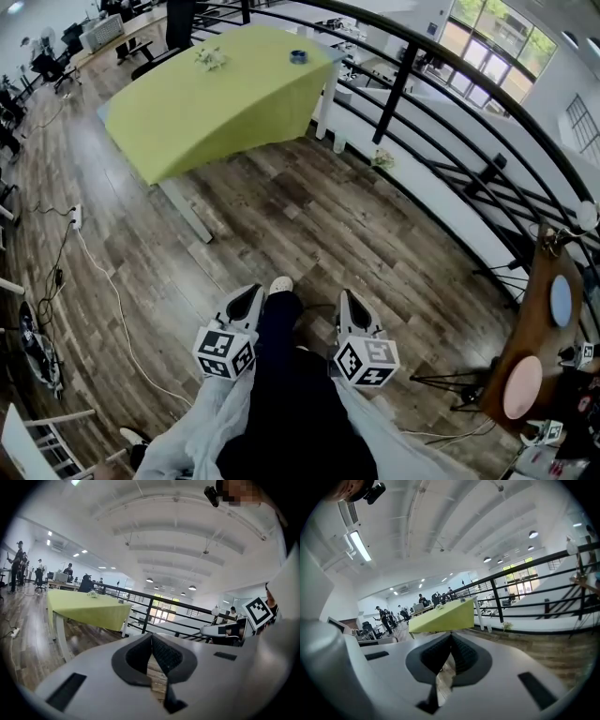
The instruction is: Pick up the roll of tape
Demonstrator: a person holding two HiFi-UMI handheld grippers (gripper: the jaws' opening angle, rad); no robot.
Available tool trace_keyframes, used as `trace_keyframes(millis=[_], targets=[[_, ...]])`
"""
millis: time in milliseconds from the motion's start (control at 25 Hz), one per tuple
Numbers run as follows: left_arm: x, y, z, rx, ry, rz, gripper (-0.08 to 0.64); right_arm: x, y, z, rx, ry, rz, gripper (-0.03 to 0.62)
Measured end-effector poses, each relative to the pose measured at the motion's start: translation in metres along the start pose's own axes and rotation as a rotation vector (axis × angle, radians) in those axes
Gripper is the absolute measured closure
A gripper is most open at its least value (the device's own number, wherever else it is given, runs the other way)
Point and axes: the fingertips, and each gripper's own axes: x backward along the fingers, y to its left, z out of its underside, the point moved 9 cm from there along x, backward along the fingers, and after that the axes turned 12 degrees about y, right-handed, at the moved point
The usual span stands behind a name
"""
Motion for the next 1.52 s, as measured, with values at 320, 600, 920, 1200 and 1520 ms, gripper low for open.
trace_keyframes(millis=[320,600,920,1200,1520], targets=[[-0.037,0.014,-0.019,-0.028,0.028,0.012,0.543,-0.031,-0.015,-0.024,-0.007,-0.005,-0.001,0.586],[-0.076,0.043,-0.058,-0.059,0.020,0.009,0.543,-0.080,-0.033,-0.072,0.027,-0.006,-0.022,0.586],[-0.123,0.071,-0.101,-0.066,0.022,0.010,0.543,-0.130,-0.048,-0.129,0.047,-0.009,-0.046,0.586],[-0.158,0.099,-0.132,-0.066,0.034,0.023,0.543,-0.171,-0.046,-0.164,0.057,0.000,-0.093,0.586],[-0.193,0.132,-0.159,-0.066,0.038,0.048,0.543,-0.210,-0.045,-0.188,0.030,-0.009,-0.078,0.586]])
